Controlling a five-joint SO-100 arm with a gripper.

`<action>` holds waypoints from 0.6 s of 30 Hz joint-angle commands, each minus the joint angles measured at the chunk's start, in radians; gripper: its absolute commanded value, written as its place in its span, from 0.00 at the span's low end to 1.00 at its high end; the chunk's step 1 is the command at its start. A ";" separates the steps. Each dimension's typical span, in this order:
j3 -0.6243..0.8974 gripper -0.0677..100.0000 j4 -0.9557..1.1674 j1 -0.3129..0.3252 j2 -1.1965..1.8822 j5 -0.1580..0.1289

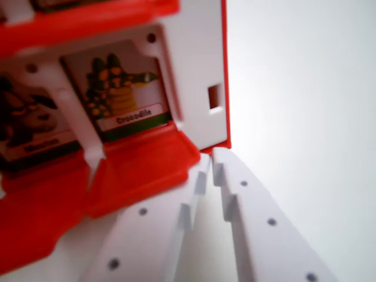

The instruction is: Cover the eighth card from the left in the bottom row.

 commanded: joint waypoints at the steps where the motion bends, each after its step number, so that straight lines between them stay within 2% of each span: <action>1: -0.124 0.00 0.008 0.003 0.023 0.011; 7: -0.158 0.00 0.018 0.000 0.006 0.025; 18: -0.261 0.00 0.029 -0.029 -0.069 0.032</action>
